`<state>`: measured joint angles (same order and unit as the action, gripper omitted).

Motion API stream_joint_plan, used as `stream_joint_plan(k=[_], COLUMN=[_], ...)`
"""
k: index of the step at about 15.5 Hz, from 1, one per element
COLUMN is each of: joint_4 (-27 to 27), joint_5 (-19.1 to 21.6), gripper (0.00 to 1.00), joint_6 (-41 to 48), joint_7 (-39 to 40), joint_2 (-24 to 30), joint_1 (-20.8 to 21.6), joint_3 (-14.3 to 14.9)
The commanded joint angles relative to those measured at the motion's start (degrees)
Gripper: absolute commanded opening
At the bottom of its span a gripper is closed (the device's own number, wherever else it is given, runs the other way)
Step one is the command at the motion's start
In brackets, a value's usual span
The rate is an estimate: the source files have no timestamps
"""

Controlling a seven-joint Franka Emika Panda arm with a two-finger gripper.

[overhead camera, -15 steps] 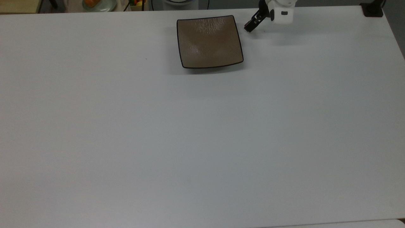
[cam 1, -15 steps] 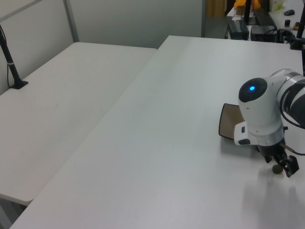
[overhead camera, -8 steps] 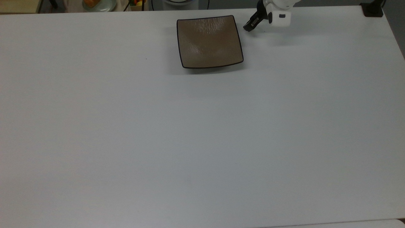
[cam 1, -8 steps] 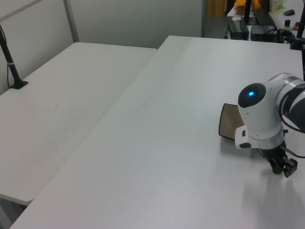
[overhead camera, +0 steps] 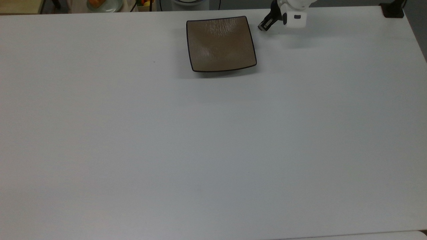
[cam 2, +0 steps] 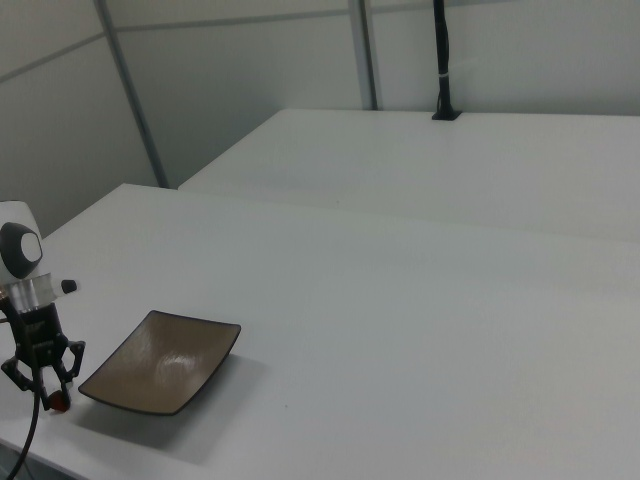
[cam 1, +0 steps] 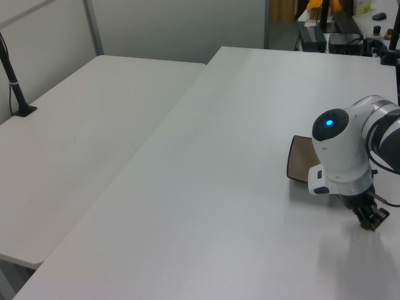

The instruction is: Strawberries on a ceramic plate

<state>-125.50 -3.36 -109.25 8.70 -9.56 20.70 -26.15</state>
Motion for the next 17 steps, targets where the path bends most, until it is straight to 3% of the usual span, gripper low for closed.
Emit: stream_joint_plan(k=[1, 9, 13, 17], joint_4=[0.7, 8.3, 14.5, 16.9], joint_5=[-0.3, 0.0, 0.9, 2.5], gripper=[0.01, 0.01, 0.01, 0.01], joint_6=[-0.7, 0.1, 8.2, 13.0], joint_7=[-2.8, -14.5, -15.1, -15.1], joint_2=[1.4, 3.8, 5.3, 11.1], joint_1=[0.4, 0.3, -1.6, -4.3], joint_3=[-0.4, -1.7, -1.5, -0.1])
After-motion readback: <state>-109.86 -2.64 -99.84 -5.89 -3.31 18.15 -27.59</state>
